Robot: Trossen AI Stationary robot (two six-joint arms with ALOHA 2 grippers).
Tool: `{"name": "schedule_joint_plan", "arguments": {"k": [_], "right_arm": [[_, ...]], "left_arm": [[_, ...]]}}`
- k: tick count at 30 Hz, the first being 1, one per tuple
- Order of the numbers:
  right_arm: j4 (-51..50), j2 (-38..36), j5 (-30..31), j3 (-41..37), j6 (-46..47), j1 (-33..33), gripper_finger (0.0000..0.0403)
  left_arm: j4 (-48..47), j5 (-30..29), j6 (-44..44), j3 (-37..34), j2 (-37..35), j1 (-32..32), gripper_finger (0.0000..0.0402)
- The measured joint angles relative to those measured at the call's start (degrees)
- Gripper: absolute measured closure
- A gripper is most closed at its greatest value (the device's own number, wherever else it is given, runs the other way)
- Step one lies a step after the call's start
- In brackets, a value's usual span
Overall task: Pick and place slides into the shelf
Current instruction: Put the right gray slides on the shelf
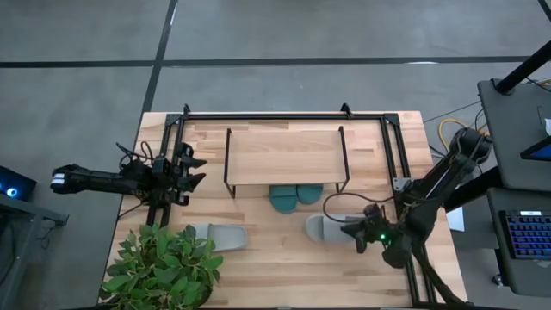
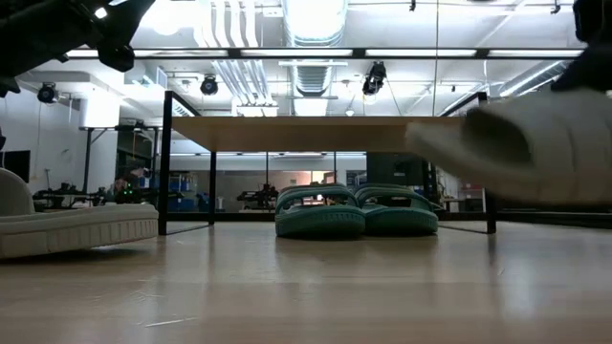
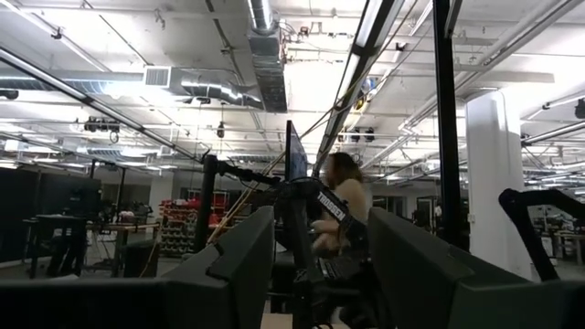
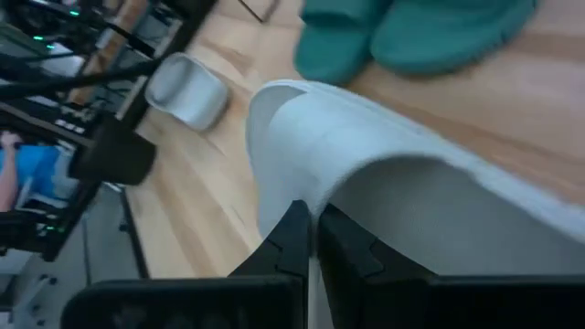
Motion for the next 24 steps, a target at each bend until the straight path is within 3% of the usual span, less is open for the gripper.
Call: {"name": "schedule_joint_plan", "arguments": {"k": [15,24], "right_arm": [[0.02,-9.44,1.72,5.15,-26.33,-5.46,0.0394],[0.05,-13.92,1.76,11.48,-47.36,-8.47,0.0394]], "left_arm": [[0.22,0.01,2.96,0.0,0.97,-0.02,0.0237],[4.81,-0.02,11.68,3.99,7.78,0.0,0.0237]]}}
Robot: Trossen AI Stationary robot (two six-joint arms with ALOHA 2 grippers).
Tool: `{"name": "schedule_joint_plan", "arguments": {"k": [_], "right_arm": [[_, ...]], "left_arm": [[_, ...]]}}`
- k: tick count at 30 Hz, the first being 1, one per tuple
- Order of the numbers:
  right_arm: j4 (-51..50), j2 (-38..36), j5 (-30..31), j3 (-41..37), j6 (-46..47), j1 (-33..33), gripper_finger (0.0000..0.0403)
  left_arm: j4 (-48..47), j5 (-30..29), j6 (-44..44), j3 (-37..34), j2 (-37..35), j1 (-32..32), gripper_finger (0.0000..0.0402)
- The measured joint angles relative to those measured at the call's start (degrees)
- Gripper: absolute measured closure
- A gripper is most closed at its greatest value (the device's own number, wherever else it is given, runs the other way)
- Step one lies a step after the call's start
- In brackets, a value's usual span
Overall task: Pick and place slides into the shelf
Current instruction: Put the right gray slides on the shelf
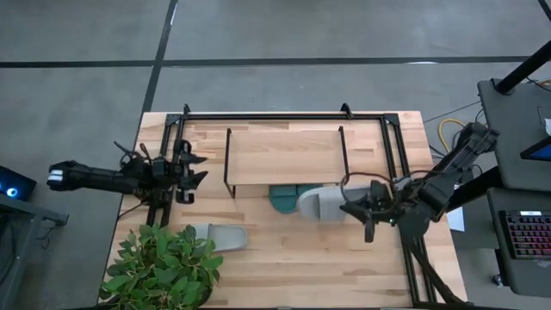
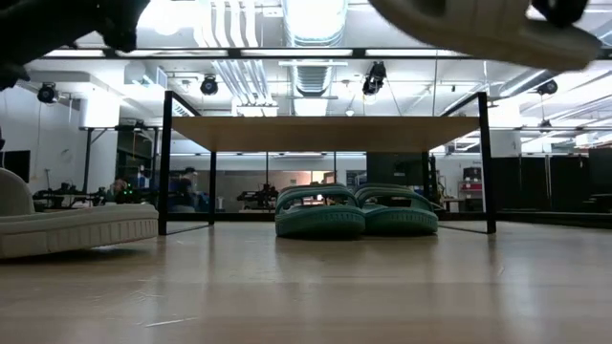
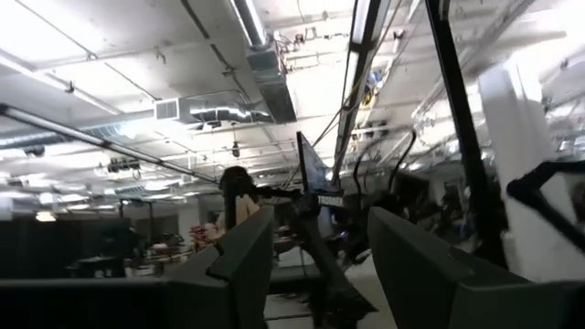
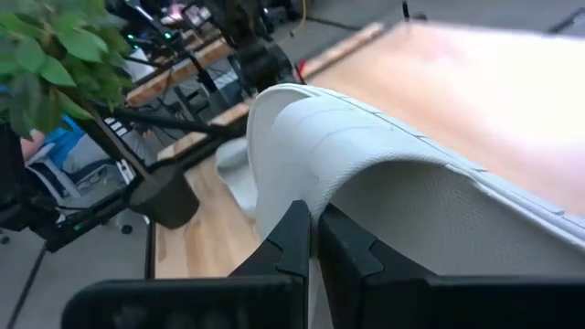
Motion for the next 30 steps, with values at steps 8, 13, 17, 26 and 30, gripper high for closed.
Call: {"name": "schedule_joint_plan", "arguments": {"k": [8,13,17,26,30], "right_arm": [[-0.26,-3.55,0.52,2.42,-8.11,-2.6,0.0394],[-0.54,-4.73,0.5,3.7,-11.19,-3.92,0.0394],[-0.61,-5.02,0.49,5.33,-14.0,-4.02,0.0394],[-6.51,-4.98,0.43,8.84,-13.42,-4.26,0.0394],[-7.49,-4.97,0.44,9.92,-13.45,-4.6,0.0394]], "left_arm": [[-0.26,-0.37,11.99,11.35,13.81,-0.02,0.0237],[-0.79,-2.31,23.65,17.71,22.71,-0.02,0.0237],[-0.38,-8.5,32.56,22.03,28.5,0.0,0.0237],[-0.38,-15.39,47.22,28.72,36.61,0.0,0.0237],[-0.31,-15.4,54.17,31.83,39.85,0.09,0.0237]]}}
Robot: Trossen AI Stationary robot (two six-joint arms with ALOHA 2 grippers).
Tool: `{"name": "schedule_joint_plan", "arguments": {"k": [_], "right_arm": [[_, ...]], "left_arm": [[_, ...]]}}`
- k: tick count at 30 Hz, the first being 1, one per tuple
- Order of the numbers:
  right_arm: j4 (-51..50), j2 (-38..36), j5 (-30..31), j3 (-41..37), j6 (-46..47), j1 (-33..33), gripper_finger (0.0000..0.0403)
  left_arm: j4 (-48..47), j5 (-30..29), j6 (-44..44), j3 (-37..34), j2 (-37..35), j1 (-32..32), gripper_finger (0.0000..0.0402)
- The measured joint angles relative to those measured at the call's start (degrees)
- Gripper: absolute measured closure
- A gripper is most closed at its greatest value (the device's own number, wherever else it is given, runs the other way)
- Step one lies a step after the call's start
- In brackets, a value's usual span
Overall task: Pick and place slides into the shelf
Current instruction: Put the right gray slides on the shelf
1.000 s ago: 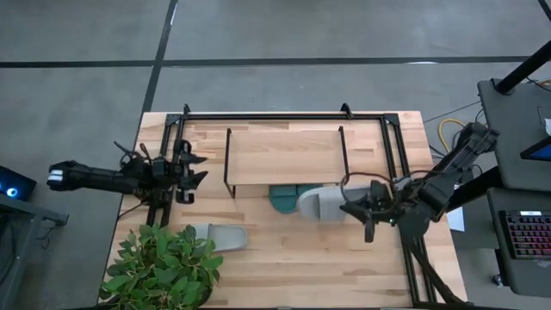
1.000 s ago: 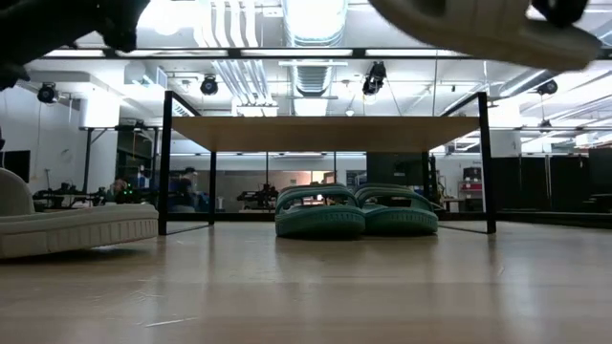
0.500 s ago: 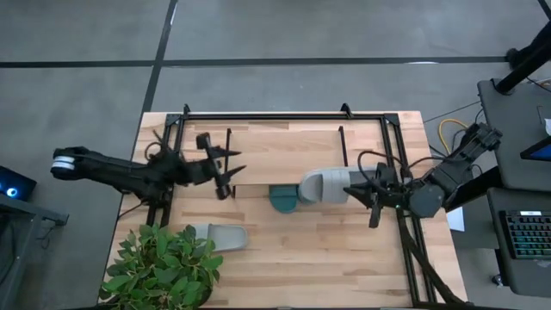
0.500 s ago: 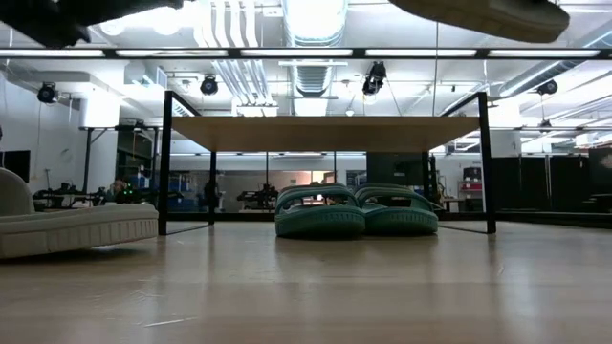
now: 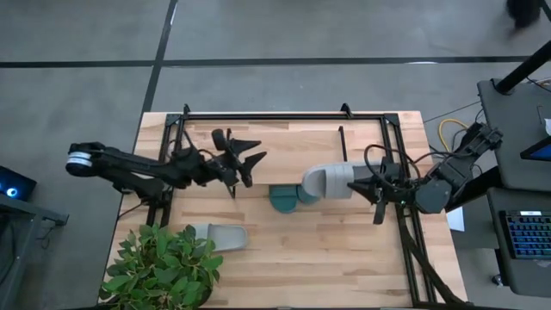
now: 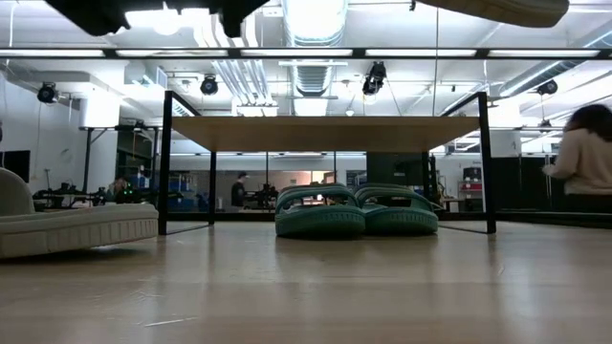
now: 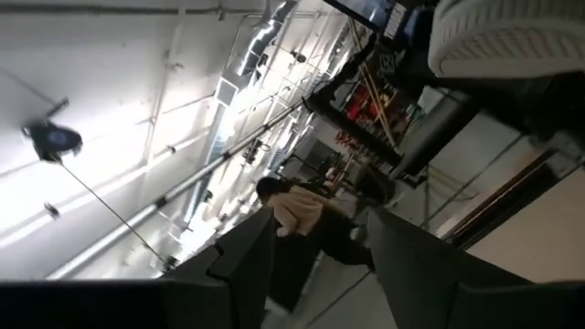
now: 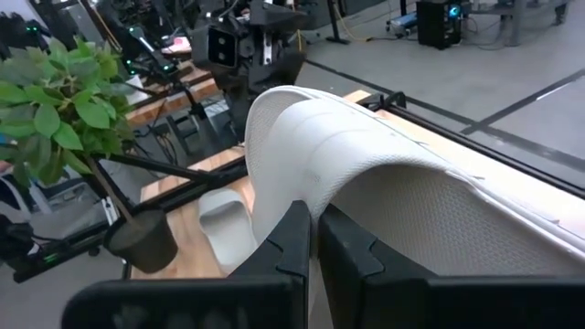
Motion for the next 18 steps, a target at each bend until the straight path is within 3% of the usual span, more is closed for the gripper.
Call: {"name": "schedule_joint_plan", "arguments": {"k": [18], "right_arm": [[-3.41,-0.99,0.07,1.8,0.02,-2.96,0.0394]], "left_arm": [[-0.08,-0.47,28.91,12.01,15.01,0.0,0.0237]]}}
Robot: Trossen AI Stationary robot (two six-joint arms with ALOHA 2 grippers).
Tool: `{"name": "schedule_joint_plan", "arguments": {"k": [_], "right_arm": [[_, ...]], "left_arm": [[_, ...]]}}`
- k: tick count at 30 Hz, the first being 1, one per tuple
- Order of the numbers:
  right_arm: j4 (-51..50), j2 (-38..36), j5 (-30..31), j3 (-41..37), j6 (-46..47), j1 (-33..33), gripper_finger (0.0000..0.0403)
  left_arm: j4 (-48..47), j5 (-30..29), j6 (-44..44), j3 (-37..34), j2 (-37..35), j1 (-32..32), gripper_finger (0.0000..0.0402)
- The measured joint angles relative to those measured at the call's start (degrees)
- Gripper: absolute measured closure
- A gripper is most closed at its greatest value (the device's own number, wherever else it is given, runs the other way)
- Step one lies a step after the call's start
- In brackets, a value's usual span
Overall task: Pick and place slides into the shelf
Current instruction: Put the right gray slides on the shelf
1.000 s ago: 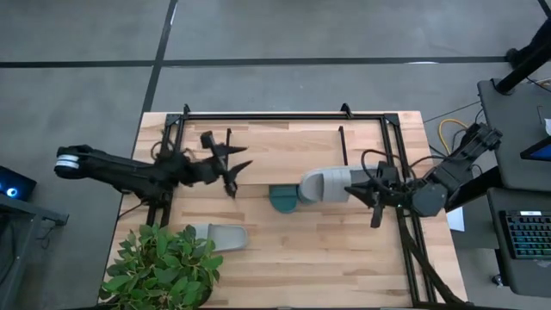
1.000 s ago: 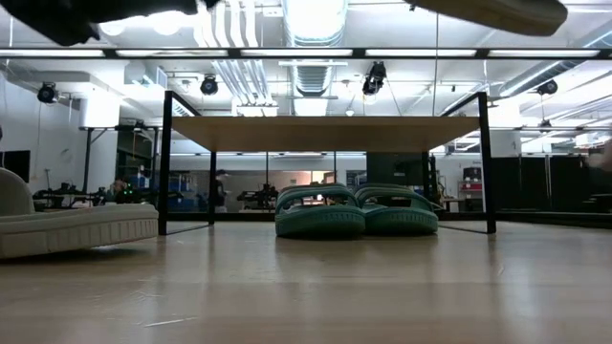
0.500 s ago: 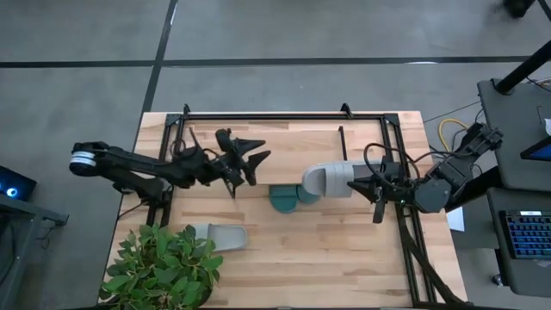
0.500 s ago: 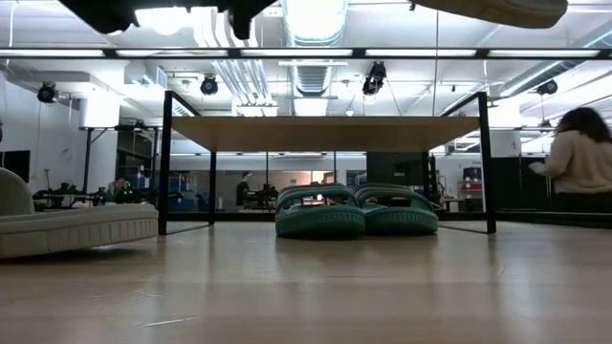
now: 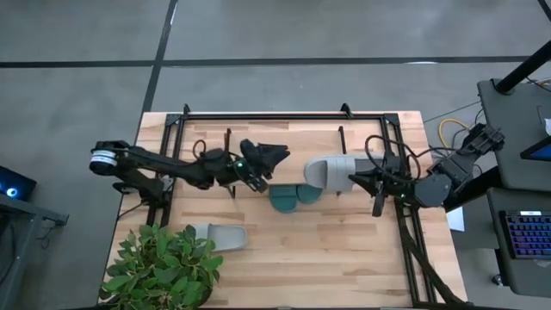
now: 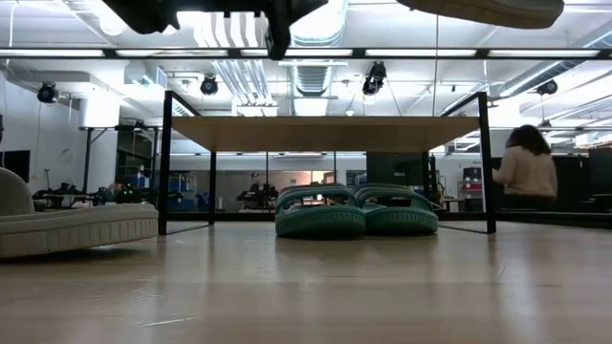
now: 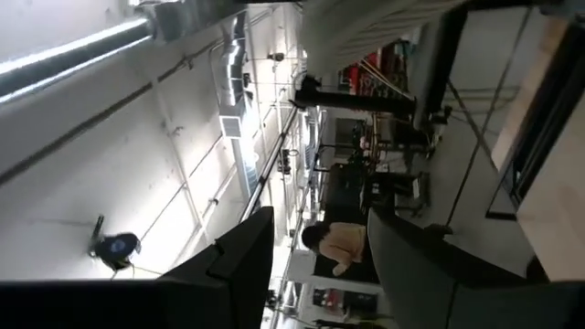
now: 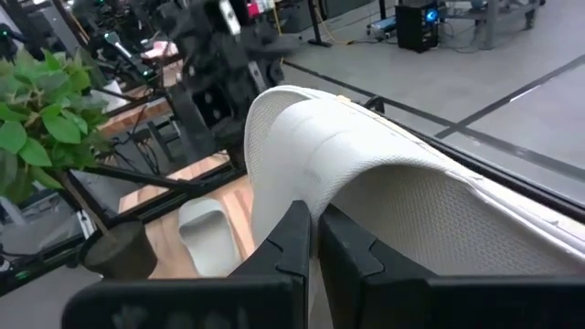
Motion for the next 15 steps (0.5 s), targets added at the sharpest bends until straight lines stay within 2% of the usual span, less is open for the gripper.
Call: {"name": "schedule_joint_plan", "arguments": {"k": [15], "right_arm": [[-2.07,-1.67,0.09,0.08,0.05,-3.08,0.0394]], "left_arm": [[1.63,-0.57,18.56,3.95,7.83,0.0,0.0237]]}}
